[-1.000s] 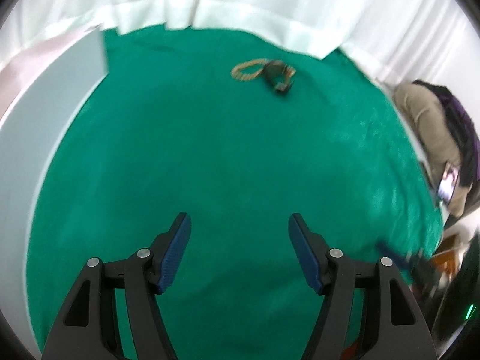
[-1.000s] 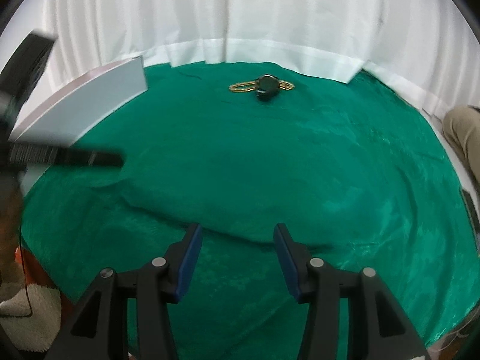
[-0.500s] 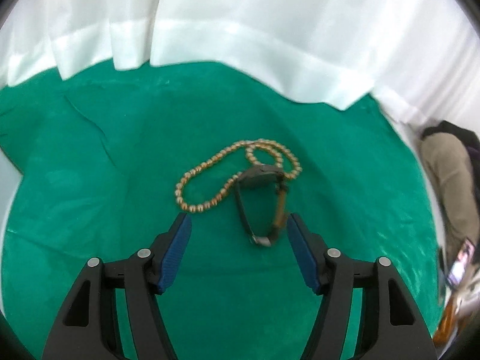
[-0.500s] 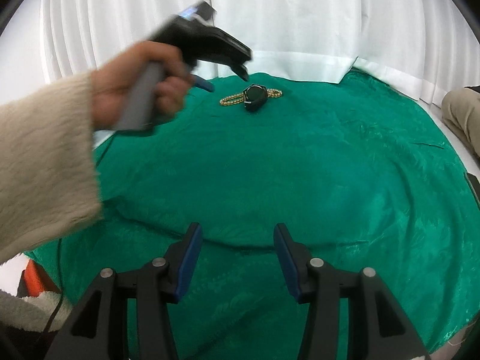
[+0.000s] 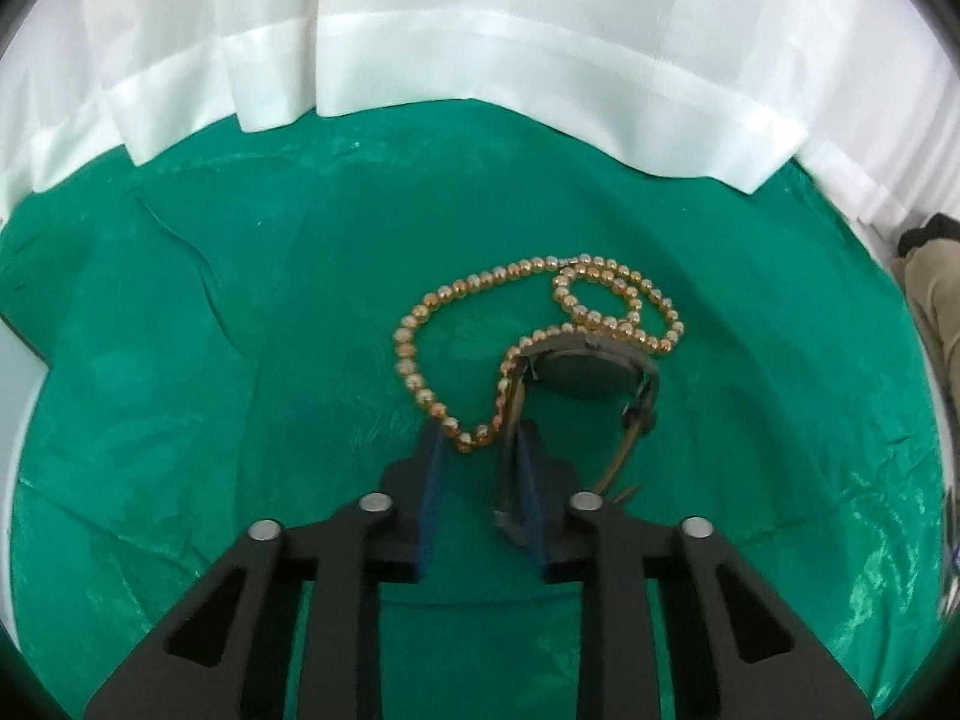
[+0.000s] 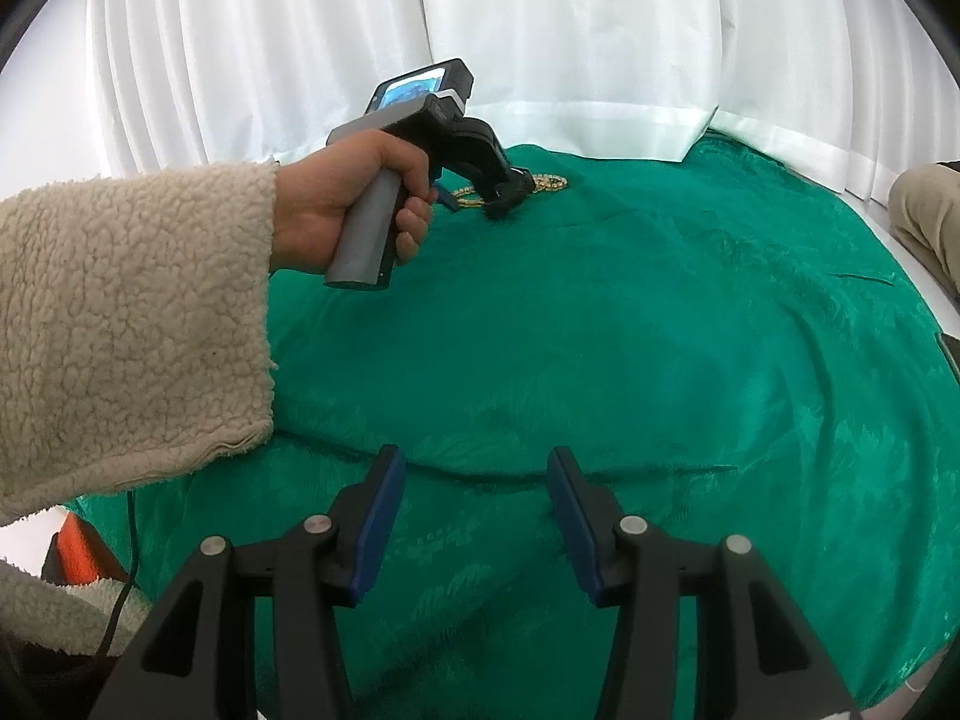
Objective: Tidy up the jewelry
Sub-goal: 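Lower the left tool onto the black wristwatch case and close, then lift the watch with the left tool while the right tool grasps the gold bead chain, then lift the gold chain with the right tool while the left tool holds the watch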
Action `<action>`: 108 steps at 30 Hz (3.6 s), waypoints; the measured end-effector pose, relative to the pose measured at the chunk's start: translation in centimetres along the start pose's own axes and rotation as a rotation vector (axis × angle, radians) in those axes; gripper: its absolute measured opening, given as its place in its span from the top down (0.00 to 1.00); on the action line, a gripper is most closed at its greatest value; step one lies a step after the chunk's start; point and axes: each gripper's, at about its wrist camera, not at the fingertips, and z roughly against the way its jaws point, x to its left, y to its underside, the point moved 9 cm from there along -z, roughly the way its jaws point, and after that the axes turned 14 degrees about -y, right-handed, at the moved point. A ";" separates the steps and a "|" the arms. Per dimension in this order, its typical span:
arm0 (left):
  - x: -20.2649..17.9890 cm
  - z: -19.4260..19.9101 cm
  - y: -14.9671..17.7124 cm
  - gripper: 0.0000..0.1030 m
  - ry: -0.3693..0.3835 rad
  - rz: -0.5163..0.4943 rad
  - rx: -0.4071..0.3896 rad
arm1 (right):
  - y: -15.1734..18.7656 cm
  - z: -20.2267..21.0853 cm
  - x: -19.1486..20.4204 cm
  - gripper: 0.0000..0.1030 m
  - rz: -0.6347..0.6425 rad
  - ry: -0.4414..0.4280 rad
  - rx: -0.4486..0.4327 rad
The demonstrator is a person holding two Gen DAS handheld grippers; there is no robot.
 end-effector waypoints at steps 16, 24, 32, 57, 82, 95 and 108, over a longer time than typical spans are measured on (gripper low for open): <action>7.8 6.8 7.7 0.98 0.099 0.017 0.034 | -0.1 -0.2 0.0 0.51 0.013 -0.003 -0.001; 14.1 9.3 13.5 0.97 0.066 0.010 0.047 | 0.1 -0.8 1.0 0.51 0.032 -0.004 0.022; 16.1 8.4 15.7 0.51 0.038 0.034 0.021 | -0.1 -1.8 2.3 0.51 0.053 -0.014 0.075; 15.9 8.1 16.4 0.22 -0.057 -0.058 -0.107 | -25.3 -22.3 -13.3 0.51 -0.244 0.005 0.217; 15.3 8.1 16.5 0.19 -0.050 -0.062 -0.105 | -9.5 -9.8 -5.2 0.92 -0.194 -0.129 0.317; 15.2 8.0 16.6 0.15 -0.050 -0.074 -0.100 | -0.7 -2.8 -2.1 0.92 -0.212 -0.030 0.214; 21.1 11.3 17.8 0.15 0.159 0.105 -0.031 | -1.2 1.8 -3.0 0.45 -0.174 0.039 0.083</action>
